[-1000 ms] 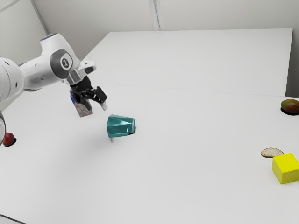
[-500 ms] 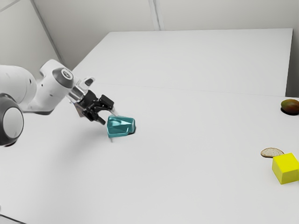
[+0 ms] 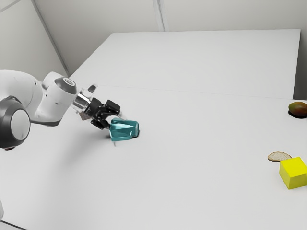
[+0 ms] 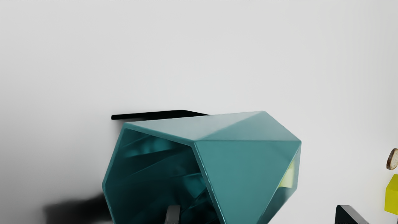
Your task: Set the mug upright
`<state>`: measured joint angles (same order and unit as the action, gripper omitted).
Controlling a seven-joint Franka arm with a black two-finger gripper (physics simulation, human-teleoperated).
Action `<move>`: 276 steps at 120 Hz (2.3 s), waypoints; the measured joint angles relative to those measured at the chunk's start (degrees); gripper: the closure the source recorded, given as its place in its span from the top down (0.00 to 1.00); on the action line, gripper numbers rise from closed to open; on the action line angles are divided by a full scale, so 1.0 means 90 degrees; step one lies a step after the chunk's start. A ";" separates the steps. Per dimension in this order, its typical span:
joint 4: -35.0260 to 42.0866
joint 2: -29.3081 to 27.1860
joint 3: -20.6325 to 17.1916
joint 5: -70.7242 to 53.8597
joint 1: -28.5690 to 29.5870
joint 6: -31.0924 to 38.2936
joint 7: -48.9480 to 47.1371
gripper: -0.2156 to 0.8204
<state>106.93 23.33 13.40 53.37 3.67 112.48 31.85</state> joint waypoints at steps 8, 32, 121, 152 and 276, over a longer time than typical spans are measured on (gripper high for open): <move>0.0010 0.0000 0.0010 0.0081 0.0016 -0.0005 0.0025 0.60; 0.0016 -0.0009 0.0015 0.0219 0.0035 -0.0016 0.0086 0.34; 0.0062 -0.0495 0.0029 0.0096 -0.0196 -0.0131 0.0005 0.05; 0.0140 -0.1037 0.0030 -0.2213 -0.0619 0.0661 -0.0315 0.04; 0.1143 -0.1482 0.0590 -0.6266 -0.1651 0.0905 -0.3024 0.04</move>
<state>117.22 9.99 18.71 -3.03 -11.19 120.62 4.63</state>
